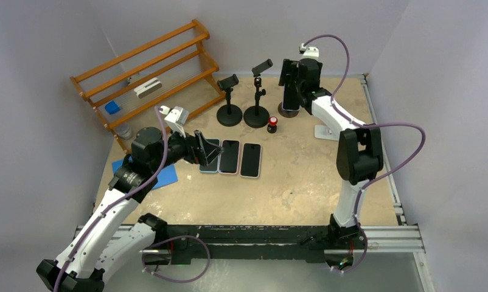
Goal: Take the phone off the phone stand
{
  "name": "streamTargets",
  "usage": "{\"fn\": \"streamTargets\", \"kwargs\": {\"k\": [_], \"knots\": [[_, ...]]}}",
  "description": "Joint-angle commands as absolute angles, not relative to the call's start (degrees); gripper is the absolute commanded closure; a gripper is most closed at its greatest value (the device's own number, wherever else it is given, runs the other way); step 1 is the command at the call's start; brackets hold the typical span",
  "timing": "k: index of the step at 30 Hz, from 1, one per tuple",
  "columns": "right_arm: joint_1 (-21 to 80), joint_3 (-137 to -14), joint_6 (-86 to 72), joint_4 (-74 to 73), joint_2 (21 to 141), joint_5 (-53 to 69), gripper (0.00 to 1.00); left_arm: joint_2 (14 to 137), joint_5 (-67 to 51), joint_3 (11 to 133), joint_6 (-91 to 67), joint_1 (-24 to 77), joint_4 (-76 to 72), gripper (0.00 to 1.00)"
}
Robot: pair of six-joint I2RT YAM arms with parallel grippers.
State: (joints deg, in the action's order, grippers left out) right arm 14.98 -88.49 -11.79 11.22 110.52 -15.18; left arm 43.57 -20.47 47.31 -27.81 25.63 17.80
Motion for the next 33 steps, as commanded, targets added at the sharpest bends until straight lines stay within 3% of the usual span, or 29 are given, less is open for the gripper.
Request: {"fn": "streamTargets", "kwargs": {"k": [1, 33], "knots": [[14.7, -92.8, -9.3, 8.1, 110.6, -14.8, 0.01, 43.8, -21.9, 47.9, -27.0, 25.8, 15.5, 0.05], [14.8, -92.9, -8.0, 8.5, 114.7, -14.7, 0.01, 44.4, -22.9, 47.7, -27.2, 25.8, 15.1, 0.06]]}}
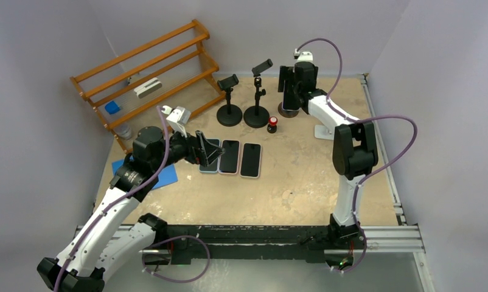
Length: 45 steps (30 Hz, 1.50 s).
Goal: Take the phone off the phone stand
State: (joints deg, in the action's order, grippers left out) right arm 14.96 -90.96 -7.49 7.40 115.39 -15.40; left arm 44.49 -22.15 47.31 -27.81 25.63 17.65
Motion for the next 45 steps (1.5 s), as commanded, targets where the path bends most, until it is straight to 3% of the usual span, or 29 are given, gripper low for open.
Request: {"fn": "streamTargets", "kwargs": {"k": [1, 22, 40, 45], "knots": [[14.7, -92.8, -8.1, 8.5, 114.7, -14.6, 0.01, 44.4, -22.9, 47.8, -27.2, 25.8, 15.1, 0.06], [14.7, -93.2, -9.7, 8.2, 117.3, -14.1, 0.06, 44.9, -23.0, 47.6, -27.2, 25.8, 15.0, 0.06], [14.7, -92.1, -9.7, 8.9, 116.2, -14.2, 0.25, 45.0, -23.4, 47.6, -27.4, 25.8, 14.9, 0.06], [14.7, -91.6, -9.7, 9.2, 115.5, -14.2, 0.34, 45.1, -23.5, 47.6, -27.4, 25.8, 14.9, 0.06]]}}
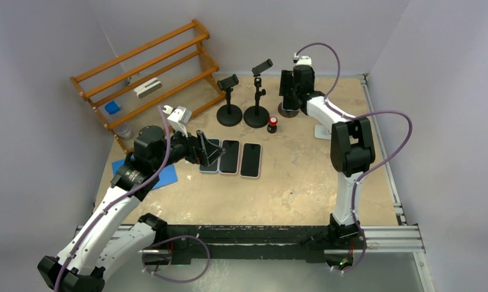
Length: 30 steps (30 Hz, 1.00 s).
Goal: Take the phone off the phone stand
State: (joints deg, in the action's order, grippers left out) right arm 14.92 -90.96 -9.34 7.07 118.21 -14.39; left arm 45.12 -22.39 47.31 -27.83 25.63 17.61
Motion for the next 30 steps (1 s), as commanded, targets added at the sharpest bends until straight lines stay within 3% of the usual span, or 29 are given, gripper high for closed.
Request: {"fn": "streamTargets", "kwargs": {"k": [1, 9, 30], "knots": [[14.7, -91.5, -9.7, 9.3, 115.4, -14.2, 0.37, 45.0, -23.5, 47.6, -27.4, 25.8, 14.9, 0.06], [14.7, -89.9, -10.0, 10.5, 113.4, -14.6, 0.49, 45.1, -23.6, 47.6, -27.5, 25.8, 14.9, 0.06], [14.7, -88.0, -10.6, 11.7, 108.5, -15.1, 0.53, 44.9, -23.6, 47.4, -27.6, 25.8, 14.9, 0.06]]}}
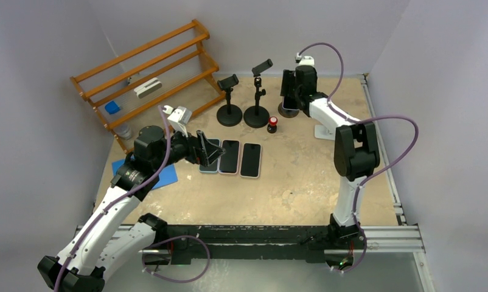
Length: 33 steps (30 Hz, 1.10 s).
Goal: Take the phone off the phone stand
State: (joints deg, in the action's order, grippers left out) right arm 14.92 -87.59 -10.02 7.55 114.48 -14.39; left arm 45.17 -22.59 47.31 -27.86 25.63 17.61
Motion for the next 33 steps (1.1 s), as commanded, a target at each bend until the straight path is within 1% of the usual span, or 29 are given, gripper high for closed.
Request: {"fn": "streamTargets", "kwargs": {"k": [1, 11, 18, 25, 33], "knots": [[14.7, -87.8, -10.6, 11.8, 108.4, -15.0, 0.53, 44.9, -23.6, 47.5, -27.6, 25.8, 14.9, 0.06], [14.7, -85.7, -11.6, 13.0, 106.0, -15.9, 0.54, 44.9, -23.6, 47.4, -27.6, 25.8, 14.8, 0.06], [14.8, -80.0, -16.1, 14.8, 99.2, -17.9, 0.55, 43.9, -23.5, 47.4, -27.6, 25.8, 14.7, 0.06], [14.7, -70.7, -19.1, 16.6, 88.2, -19.1, 0.56, 43.5, -24.0, 47.2, -27.8, 26.0, 14.6, 0.06], [16.7, -59.6, -21.0, 14.5, 70.4, -13.9, 0.58, 43.9, -25.5, 47.0, -26.4, 27.0, 14.2, 0.06]]}}
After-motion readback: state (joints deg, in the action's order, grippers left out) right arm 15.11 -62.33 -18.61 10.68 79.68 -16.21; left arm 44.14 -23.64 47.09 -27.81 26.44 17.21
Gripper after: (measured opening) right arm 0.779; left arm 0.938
